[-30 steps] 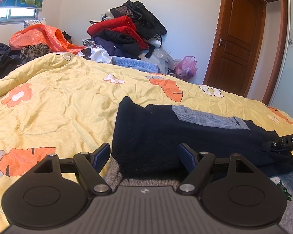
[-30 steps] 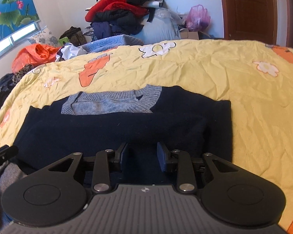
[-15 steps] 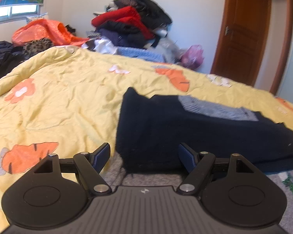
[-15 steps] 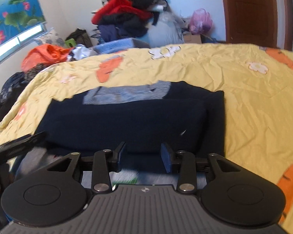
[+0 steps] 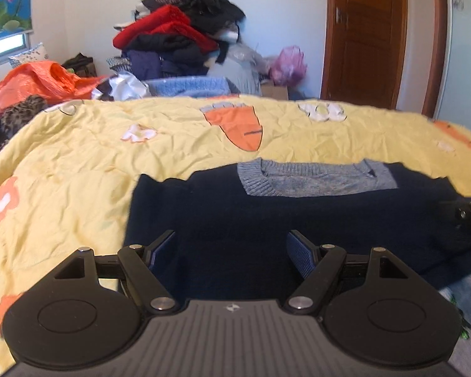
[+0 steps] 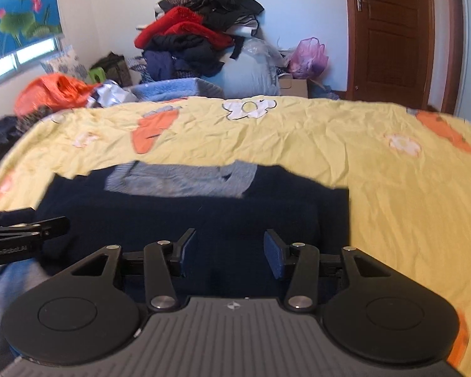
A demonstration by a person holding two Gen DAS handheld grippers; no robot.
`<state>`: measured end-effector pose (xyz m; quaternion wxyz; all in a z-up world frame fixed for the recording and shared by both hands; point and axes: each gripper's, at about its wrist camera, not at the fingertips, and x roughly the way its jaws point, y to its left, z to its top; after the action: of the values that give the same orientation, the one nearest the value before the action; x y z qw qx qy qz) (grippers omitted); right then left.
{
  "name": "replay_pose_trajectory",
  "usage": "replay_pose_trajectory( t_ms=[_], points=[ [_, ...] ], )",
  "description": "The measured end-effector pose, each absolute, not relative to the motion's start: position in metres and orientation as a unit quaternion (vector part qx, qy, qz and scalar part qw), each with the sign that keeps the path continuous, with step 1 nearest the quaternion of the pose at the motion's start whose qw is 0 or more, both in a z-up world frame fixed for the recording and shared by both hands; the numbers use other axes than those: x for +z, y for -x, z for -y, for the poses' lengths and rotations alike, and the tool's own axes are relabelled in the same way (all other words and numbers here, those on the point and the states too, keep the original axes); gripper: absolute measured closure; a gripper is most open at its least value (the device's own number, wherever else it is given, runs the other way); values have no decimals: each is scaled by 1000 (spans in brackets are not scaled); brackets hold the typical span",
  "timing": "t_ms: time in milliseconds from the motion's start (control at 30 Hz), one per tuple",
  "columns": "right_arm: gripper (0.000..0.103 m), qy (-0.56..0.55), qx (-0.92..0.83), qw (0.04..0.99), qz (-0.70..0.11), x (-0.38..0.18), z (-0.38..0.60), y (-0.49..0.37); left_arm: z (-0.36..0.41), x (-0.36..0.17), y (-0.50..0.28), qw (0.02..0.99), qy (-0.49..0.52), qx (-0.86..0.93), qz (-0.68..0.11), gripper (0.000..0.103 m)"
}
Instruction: Fold small clothes
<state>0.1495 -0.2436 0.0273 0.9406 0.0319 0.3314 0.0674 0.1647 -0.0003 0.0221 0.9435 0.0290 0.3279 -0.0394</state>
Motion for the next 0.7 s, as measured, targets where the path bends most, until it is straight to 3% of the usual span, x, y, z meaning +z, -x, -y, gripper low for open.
replay_pose_trajectory(
  t_ms=[200,467,600,700],
  points=[
    [50,14,58,935,-350,3,236,-181,1,2,-182,937,-41,-36,-346,21],
    [37,46,73,948,-306,-17,235,-169,-12,-7,-183,942,-12,-52,-332,14],
    [37,61,55,944,-318,-5,228,-167,-6,1,-173,943,-46,-34,-329,13],
    [33,6,71,953,-295,11,236,-135,-3,14,-144,941,-63,-30,-331,13]
  ],
)
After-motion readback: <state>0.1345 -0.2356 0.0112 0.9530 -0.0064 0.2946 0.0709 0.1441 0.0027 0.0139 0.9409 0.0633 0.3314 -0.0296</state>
